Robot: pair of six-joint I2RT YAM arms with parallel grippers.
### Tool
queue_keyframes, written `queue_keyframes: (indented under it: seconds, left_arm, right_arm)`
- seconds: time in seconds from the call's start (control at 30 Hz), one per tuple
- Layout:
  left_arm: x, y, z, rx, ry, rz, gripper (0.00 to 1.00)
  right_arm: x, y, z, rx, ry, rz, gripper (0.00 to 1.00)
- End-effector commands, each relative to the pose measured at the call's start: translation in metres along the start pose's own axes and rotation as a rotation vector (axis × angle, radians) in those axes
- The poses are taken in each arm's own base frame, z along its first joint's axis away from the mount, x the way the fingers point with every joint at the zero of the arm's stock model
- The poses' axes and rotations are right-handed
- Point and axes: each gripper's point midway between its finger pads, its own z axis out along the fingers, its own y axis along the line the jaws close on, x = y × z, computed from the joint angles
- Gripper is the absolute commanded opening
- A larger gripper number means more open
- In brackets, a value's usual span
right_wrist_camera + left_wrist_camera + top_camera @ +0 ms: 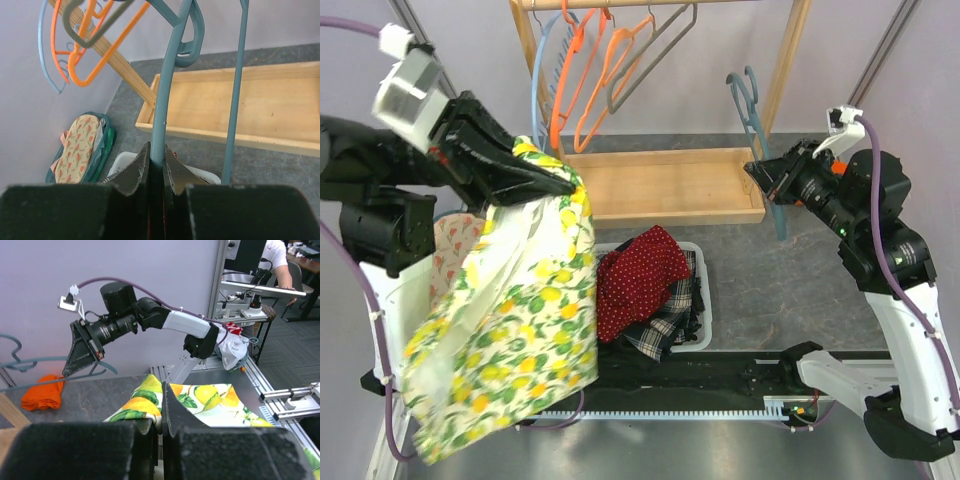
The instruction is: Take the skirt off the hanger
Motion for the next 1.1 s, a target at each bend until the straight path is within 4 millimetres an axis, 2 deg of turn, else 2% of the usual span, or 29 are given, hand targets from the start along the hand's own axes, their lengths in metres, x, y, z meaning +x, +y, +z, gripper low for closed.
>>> queue_keyframes:
  seconds: [0.0, 0.07, 0.1, 0.2, 0.3, 0.37, 0.4, 0.43, 0.47, 0.5, 0.53, 0.6, 0.67, 0.73, 0.77, 0.8, 0.9, 0.97, 1.0, 1.03, 1.07]
  left_arm:
    - [0.010, 0.030, 0.002, -0.047, -0.011, -0.035, 0.02]
    - [0.015, 0.042, 0.001, -0.092, -0.016, -0.039, 0.02]
    - [0.017, 0.049, 0.001, -0.106, -0.014, -0.005, 0.02]
    - [0.022, 0.057, 0.000, -0.142, -0.003, 0.019, 0.02]
    - [0.037, 0.063, -0.003, -0.164, 0.024, 0.003, 0.02]
    - [0.058, 0.066, -0.005, -0.167, 0.055, -0.065, 0.02]
    - [0.067, 0.068, -0.006, -0.166, 0.070, -0.069, 0.02]
    - [0.087, 0.075, -0.007, -0.170, 0.094, -0.126, 0.02]
    - [0.100, 0.069, -0.007, -0.164, 0.116, -0.170, 0.02]
    - [0.113, 0.070, -0.007, -0.163, 0.138, -0.163, 0.02]
    - [0.133, 0.076, -0.007, -0.169, 0.166, -0.213, 0.02]
    - [0.154, 0.063, -0.002, -0.137, 0.218, -0.229, 0.02]
    - [0.154, 0.051, 0.004, -0.103, 0.230, -0.217, 0.02]
    - [0.139, 0.038, 0.007, -0.073, 0.216, -0.183, 0.02]
    - [0.134, 0.038, 0.008, -0.067, 0.212, -0.173, 0.02]
    - [0.116, 0.027, 0.008, -0.056, 0.192, -0.125, 0.02]
    - [0.086, 0.007, 0.006, -0.030, 0.152, -0.033, 0.02]
    - [0.082, -0.002, 0.005, -0.008, 0.147, -0.033, 0.02]
    - [0.088, -0.006, 0.004, 0.005, 0.155, -0.057, 0.02]
    - [0.095, -0.008, 0.003, 0.011, 0.167, -0.083, 0.02]
    - [0.115, 0.000, 0.004, 0.010, 0.198, -0.117, 0.02]
  right_arm:
    - [-0.050, 0.024, -0.001, -0.059, -0.140, -0.036, 0.00]
    - [-0.058, 0.028, 0.002, -0.066, -0.157, -0.036, 0.00]
    - [-0.059, 0.028, 0.009, -0.064, -0.153, -0.032, 0.00]
    - [-0.065, 0.029, 0.017, -0.065, -0.163, -0.022, 0.00]
    - [-0.074, 0.030, 0.023, -0.061, -0.186, -0.023, 0.00]
    - [-0.082, 0.033, 0.024, -0.061, -0.205, -0.027, 0.00]
    - [-0.082, 0.031, 0.031, -0.055, -0.198, -0.028, 0.00]
    - [-0.083, 0.032, 0.033, -0.057, -0.198, -0.025, 0.00]
    - [-0.086, 0.033, 0.039, -0.058, -0.200, -0.026, 0.00]
    - [-0.089, 0.033, 0.041, -0.057, -0.204, -0.025, 0.00]
    - [-0.091, 0.033, 0.044, -0.055, -0.208, -0.028, 0.00]
    - [-0.096, 0.032, 0.052, -0.044, -0.214, -0.034, 0.00]
    - [-0.097, 0.028, 0.062, -0.030, -0.209, -0.035, 0.00]
    - [-0.097, 0.024, 0.069, -0.014, -0.209, -0.035, 0.00]
    - [-0.098, 0.021, 0.075, -0.006, -0.207, -0.032, 0.00]
    - [-0.100, 0.016, 0.077, 0.007, -0.212, -0.030, 0.00]
    - [-0.106, 0.005, 0.091, 0.014, -0.216, 0.001, 0.00]
    - [-0.108, 0.002, 0.104, -0.001, -0.200, 0.032, 0.00]
    - [-0.112, -0.002, 0.106, 0.001, -0.204, 0.040, 0.00]
    - [-0.117, 0.003, 0.108, -0.022, -0.211, 0.047, 0.00]
    - [-0.116, -0.001, 0.116, -0.019, -0.202, 0.052, 0.00]
